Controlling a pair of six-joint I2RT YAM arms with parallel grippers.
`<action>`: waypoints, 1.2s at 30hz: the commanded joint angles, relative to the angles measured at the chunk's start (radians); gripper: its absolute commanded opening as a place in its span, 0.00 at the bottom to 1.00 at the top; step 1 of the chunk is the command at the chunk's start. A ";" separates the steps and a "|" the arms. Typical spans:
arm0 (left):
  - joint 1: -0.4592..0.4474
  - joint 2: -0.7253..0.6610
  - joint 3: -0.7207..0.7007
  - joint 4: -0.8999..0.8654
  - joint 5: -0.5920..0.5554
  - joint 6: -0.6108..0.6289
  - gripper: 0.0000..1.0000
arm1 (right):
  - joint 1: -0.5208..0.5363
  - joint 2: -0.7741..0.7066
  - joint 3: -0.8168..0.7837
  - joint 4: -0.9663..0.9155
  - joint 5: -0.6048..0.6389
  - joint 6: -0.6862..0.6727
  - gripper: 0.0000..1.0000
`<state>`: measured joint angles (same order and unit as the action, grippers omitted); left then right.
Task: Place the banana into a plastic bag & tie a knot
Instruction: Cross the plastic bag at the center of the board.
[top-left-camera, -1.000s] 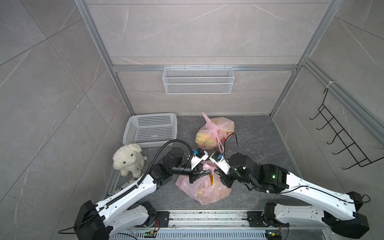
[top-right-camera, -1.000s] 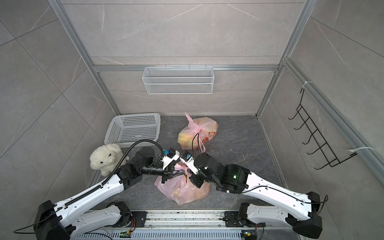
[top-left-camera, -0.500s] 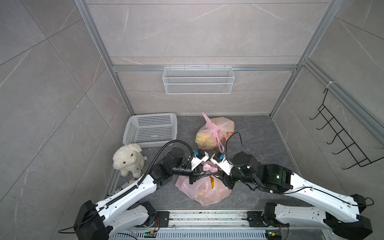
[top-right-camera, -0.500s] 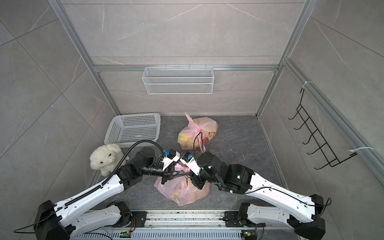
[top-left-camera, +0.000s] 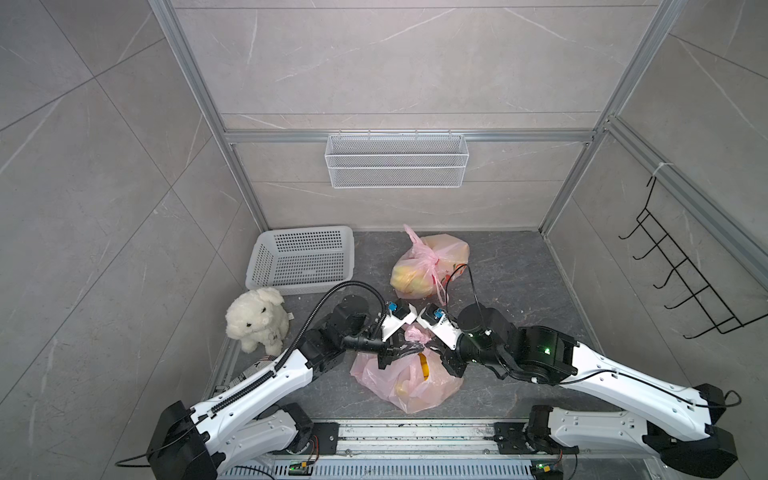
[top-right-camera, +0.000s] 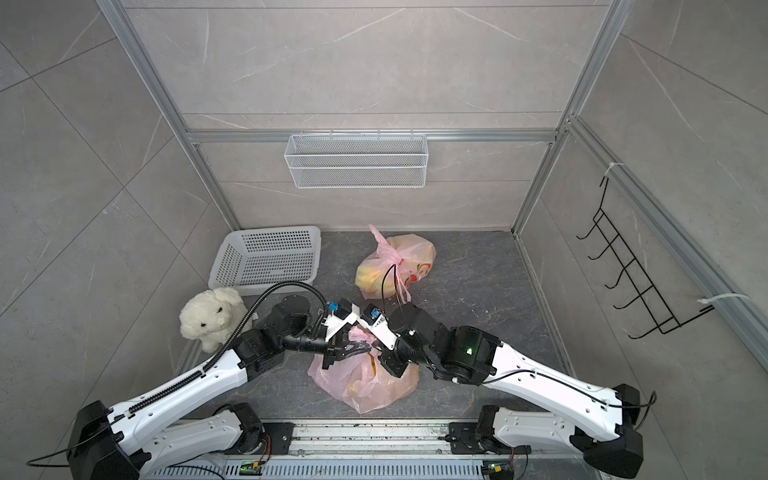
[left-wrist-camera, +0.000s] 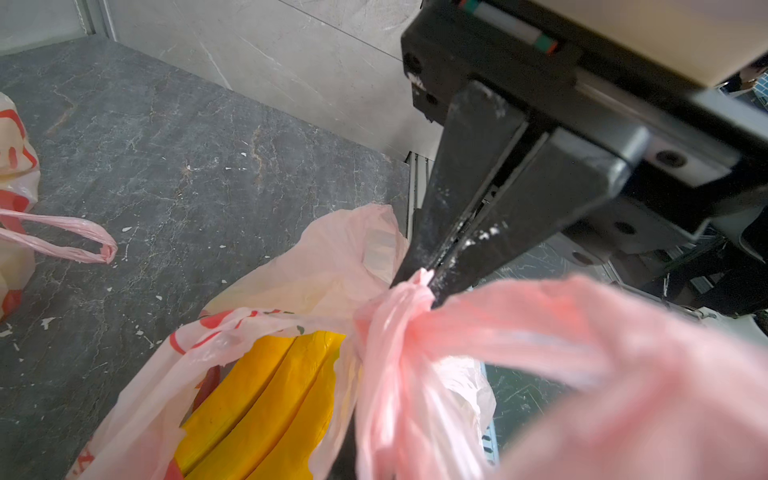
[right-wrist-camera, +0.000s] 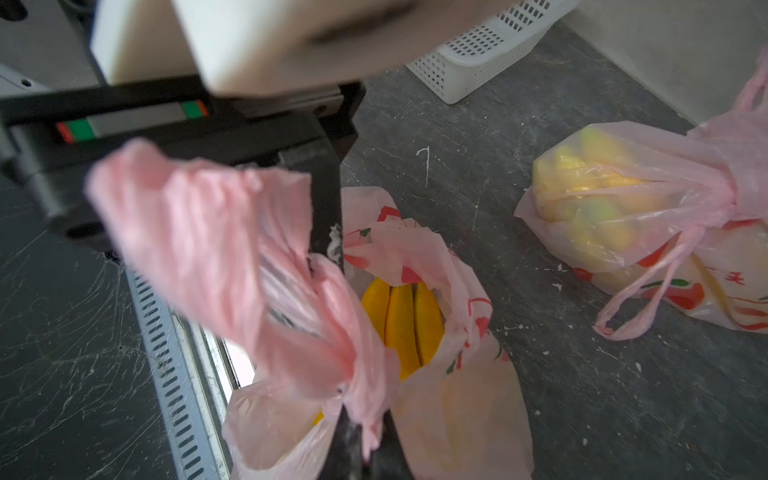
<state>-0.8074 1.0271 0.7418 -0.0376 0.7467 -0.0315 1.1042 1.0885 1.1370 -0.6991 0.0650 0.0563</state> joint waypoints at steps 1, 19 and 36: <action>-0.007 -0.033 0.024 0.010 0.008 -0.014 0.00 | -0.001 -0.001 0.008 0.037 0.118 0.017 0.00; -0.023 0.043 0.044 0.191 0.001 -0.189 0.07 | 0.095 -0.092 -0.211 0.495 0.418 0.161 0.00; -0.179 0.326 0.122 0.591 -0.236 -0.355 0.27 | -0.193 -0.195 -0.303 0.666 0.131 0.418 0.00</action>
<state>-0.9554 1.3121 0.8204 0.4183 0.5278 -0.3264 0.9382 0.9131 0.8402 -0.1600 0.2783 0.4011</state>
